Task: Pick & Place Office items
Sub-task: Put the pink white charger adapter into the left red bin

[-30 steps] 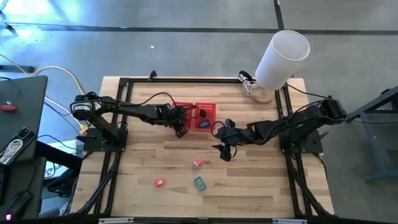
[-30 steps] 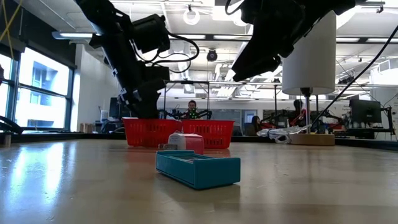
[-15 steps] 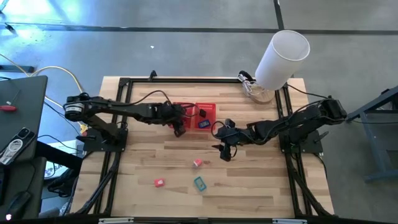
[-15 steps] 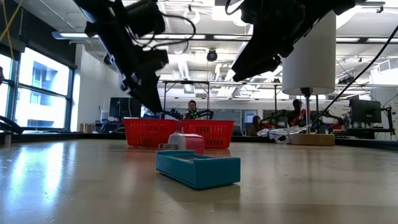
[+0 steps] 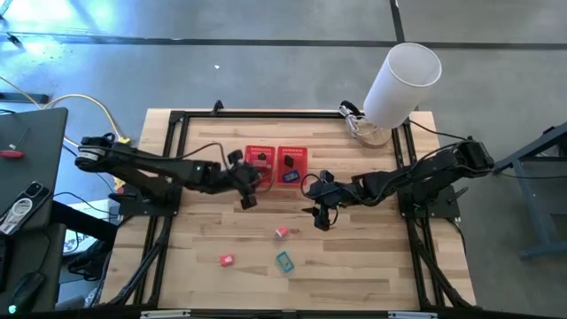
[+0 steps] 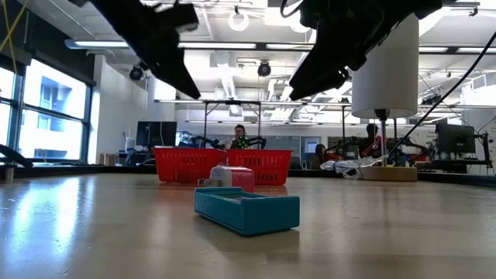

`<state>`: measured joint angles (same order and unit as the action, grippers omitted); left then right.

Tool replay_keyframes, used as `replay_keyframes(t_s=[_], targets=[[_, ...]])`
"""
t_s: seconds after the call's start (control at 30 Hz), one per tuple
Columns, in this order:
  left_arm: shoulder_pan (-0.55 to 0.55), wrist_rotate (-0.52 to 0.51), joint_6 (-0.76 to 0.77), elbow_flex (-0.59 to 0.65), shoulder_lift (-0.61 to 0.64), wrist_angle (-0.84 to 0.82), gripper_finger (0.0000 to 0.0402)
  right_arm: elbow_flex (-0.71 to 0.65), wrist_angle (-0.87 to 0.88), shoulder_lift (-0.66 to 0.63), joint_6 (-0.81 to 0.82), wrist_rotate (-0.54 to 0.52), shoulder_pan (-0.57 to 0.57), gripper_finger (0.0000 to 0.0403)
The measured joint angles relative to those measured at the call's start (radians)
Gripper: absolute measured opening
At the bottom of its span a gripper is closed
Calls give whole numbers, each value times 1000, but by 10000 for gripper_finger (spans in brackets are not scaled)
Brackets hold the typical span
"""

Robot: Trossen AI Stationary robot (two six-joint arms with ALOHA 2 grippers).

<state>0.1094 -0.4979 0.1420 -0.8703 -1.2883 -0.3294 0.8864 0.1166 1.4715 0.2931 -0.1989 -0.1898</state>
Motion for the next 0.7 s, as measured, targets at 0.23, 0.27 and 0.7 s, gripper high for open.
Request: replay_keyframes(t_s=[0.23, 0.27, 0.7], targets=[[147, -5, -84, 0, 11, 1, 164, 0, -11, 0, -11, 0, 0, 219], [165, -5, -86, 0, 11, 1, 164, 0, -17, 0, -14, 0, 0, 219], [299, 9, -13, 0, 11, 0, 164, 0, -32, 0, -44, 0, 0, 219]])
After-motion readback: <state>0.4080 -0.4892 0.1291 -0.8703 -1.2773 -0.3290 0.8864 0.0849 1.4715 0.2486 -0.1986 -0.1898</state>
